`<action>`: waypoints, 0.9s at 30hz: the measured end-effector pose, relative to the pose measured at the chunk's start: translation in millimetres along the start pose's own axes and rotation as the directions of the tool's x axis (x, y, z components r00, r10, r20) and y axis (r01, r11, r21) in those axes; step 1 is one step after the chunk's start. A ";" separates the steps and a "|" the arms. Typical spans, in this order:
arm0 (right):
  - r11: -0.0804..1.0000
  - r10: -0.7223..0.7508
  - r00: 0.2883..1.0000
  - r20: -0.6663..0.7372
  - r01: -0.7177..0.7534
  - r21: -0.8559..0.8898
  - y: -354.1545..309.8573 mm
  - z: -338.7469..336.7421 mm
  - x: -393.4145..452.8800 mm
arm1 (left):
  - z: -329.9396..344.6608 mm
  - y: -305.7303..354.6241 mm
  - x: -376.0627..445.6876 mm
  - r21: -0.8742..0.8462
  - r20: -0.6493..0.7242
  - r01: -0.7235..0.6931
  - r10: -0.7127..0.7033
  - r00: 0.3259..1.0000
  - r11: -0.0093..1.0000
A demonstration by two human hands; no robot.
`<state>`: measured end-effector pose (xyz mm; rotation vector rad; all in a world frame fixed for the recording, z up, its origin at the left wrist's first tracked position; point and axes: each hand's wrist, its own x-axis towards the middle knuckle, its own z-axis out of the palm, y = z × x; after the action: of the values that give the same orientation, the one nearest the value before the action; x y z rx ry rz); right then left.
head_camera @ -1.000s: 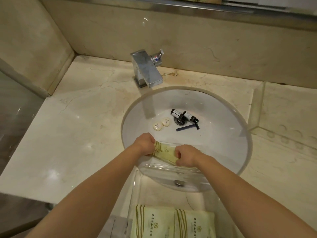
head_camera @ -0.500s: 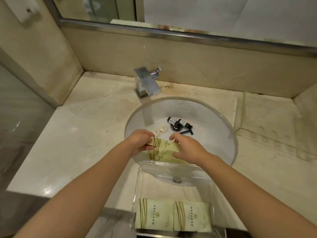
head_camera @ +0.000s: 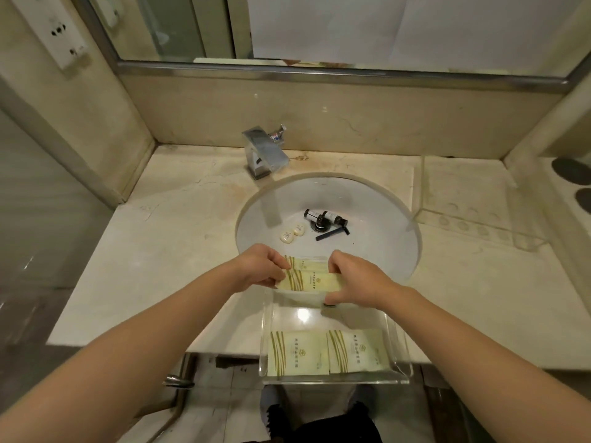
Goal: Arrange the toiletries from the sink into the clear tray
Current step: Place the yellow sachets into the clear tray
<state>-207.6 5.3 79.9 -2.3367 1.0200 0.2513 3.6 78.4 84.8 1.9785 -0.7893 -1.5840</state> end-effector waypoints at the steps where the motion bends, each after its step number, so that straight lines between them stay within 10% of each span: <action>1: 1.000 0.003 1.000 0.010 -0.003 0.000 0.2 3.6 -5.9 | 2.4 -2.8 -3.0 0.039 0.019 0.000 -0.001 1.000 0.999; 8: 0.999 0.046 0.999 0.007 -0.045 -0.023 10.2 35.6 -29.8 | 19.0 -21.6 -10.2 0.429 0.022 -0.093 0.093 0.995 0.898; 14: 0.993 0.115 0.993 -0.034 -0.114 0.015 13.8 46.7 -36.0 | 36.9 -29.7 -12.2 0.804 0.111 -0.206 0.199 0.974 0.558; 27: 0.997 -0.015 0.996 -0.086 0.008 -0.082 1.2 60.4 -27.5 | 44.4 -32.4 -17.7 0.936 0.143 -0.226 0.294 0.945 0.271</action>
<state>-224.2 56.1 40.4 -2.4453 1.0560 0.1923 -38.2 113.3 65.6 2.3468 -2.3174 -0.7966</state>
